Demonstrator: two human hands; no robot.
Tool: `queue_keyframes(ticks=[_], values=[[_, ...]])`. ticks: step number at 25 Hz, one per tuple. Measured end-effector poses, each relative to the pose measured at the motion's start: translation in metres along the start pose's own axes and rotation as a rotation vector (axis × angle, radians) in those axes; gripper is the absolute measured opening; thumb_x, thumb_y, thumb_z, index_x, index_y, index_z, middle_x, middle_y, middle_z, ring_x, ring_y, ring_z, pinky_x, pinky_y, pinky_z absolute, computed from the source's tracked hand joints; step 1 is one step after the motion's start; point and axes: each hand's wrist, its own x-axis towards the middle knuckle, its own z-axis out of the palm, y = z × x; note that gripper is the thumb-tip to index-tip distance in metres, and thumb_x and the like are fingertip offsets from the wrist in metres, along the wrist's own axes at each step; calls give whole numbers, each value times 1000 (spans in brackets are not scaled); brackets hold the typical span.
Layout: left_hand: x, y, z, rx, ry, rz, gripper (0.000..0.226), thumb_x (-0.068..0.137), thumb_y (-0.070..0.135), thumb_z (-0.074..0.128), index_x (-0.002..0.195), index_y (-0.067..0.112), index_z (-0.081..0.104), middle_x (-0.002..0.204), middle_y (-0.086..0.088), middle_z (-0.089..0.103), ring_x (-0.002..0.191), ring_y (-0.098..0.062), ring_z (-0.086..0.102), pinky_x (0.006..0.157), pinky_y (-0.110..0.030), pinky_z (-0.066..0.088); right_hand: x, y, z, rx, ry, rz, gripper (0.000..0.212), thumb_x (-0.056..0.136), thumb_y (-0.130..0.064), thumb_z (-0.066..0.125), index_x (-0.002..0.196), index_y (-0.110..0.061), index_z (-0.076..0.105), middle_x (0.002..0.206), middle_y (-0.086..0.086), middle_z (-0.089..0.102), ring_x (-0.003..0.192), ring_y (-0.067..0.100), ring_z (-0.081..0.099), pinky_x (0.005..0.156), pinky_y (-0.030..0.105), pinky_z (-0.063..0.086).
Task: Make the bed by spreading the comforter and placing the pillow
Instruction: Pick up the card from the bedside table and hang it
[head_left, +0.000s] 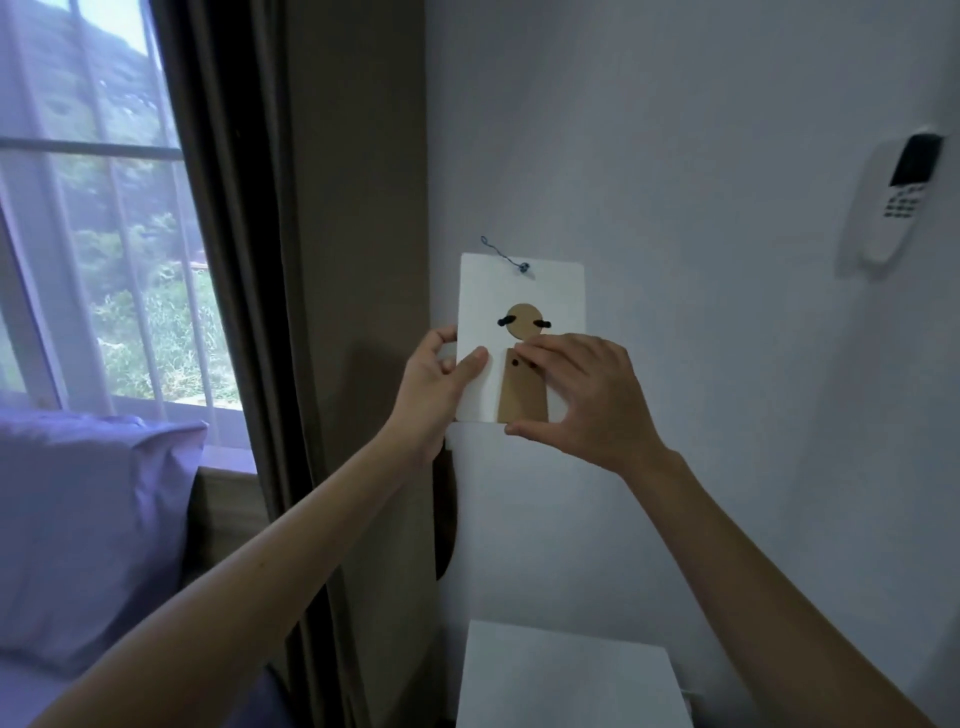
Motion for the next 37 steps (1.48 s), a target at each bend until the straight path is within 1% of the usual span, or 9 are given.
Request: queue_keyframes(ticks=[7,13,15,19,25,28,30,34,37], values=[[-2,-5,2,-26,-26,-58,29,92,17,59,120,13,48,88,-2,72,71,-12,70,54,-24,53,-3,7,-4,-25,32,-81,73,69,-72,64,118,-18,66,121,-4,66,107,19,63,88,39,46],[-6,-17,3,-68,5,-71,29,93,16,58,120,12,48,91,-5,73,71,-13,70,51,-22,52,-12,4,-7,119,21,26,58,81,-66,55,115,-20,67,115,-6,67,101,11,63,79,26,51],[-5,-21,4,-3,61,-27,28,92,16,60,117,14,49,91,-5,73,72,-15,70,55,-26,55,-18,4,-3,339,-74,221,49,79,-58,63,116,-26,66,115,-13,65,105,5,59,84,24,50],[-17,-37,15,465,139,165,25,92,23,60,114,21,49,93,11,68,74,-7,67,66,-28,59,-13,3,-9,1016,-65,920,27,93,-38,56,117,-31,63,117,-13,65,110,6,60,97,32,47],[-39,-87,46,1005,41,561,30,93,15,56,122,19,50,70,-7,67,48,-22,60,43,-27,49,-13,-1,-12,1132,-191,1145,24,90,-39,60,103,-20,67,108,2,71,100,19,68,90,36,53],[-54,-114,50,1096,-39,613,41,91,22,54,131,18,48,102,-12,73,67,-28,71,50,-31,56,-27,3,-11,1099,-139,1248,17,94,-21,55,99,-10,68,102,12,72,95,26,70,83,34,57],[-64,-125,50,1103,-150,584,46,93,36,45,136,21,43,129,-7,63,98,-24,70,71,-37,61,-36,5,-12,1121,-128,1284,21,97,-13,47,103,-9,66,100,11,72,94,26,69,78,34,57],[-58,-117,46,876,-195,271,43,100,40,34,142,31,36,148,5,42,134,-14,41,109,-41,39,-49,16,-26,1102,-161,1236,23,100,-12,42,108,-15,63,101,6,71,93,23,68,77,35,55],[-37,-103,40,610,-89,-28,64,95,37,52,149,34,19,156,3,27,143,-15,27,115,-38,28,-60,27,-35,1173,-170,1243,22,101,-13,41,109,-18,62,105,5,71,95,22,67,77,34,55]])
